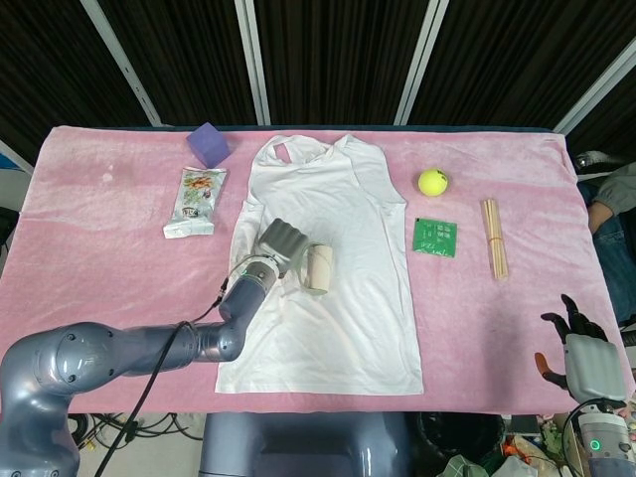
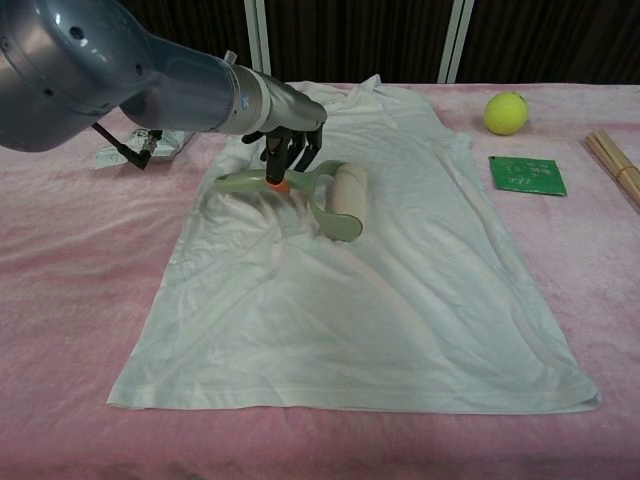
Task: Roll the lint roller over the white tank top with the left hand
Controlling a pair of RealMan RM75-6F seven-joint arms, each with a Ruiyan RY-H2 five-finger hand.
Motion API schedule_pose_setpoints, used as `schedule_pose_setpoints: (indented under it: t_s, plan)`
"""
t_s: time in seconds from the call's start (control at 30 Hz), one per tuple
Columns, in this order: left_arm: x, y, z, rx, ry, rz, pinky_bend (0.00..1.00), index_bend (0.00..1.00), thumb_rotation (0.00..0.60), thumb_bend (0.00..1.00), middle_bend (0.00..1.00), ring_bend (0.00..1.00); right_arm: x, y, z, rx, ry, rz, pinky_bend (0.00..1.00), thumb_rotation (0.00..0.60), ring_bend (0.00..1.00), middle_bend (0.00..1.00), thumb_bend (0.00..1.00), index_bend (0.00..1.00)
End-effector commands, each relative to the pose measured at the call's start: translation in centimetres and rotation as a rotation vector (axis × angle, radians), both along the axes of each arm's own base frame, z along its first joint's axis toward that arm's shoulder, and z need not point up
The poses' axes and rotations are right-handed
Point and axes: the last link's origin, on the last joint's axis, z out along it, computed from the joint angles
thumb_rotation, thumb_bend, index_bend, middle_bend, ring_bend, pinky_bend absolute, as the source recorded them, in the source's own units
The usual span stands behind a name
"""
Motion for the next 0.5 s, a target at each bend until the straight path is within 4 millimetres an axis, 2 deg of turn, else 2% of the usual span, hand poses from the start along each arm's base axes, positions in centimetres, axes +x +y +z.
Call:
schedule_pose_setpoints:
  t_s: [0.03, 0.2, 0.5]
  plan:
    - [1.1, -0.1, -0.6, -0.003, -0.014, -0.004, 0.72, 0.75, 0.600, 0.58, 0.72, 0.55, 0.0, 0.0, 0.0, 0.000, 0.000, 0.000, 0.20, 0.600, 0.16, 0.03, 0.28, 0.29]
    - [2.5, -0.1, -1.6, -0.009, -0.030, -0.007, 0.72, 0.75, 0.600, 0.58, 0.72, 0.55, 0.0, 0.0, 0.0, 0.000, 0.001, -0.004, 0.20, 0.600, 0.16, 0.03, 0.28, 0.29]
    - [3.3, 0.0, -3.2, -0.018, -0.022, -0.015, 0.72, 0.75, 0.600, 0.58, 0.72, 0.55, -0.1, 0.0, 0.1, -0.001, 0.002, -0.008, 0.20, 0.600, 0.16, 0.03, 0.28, 0.30]
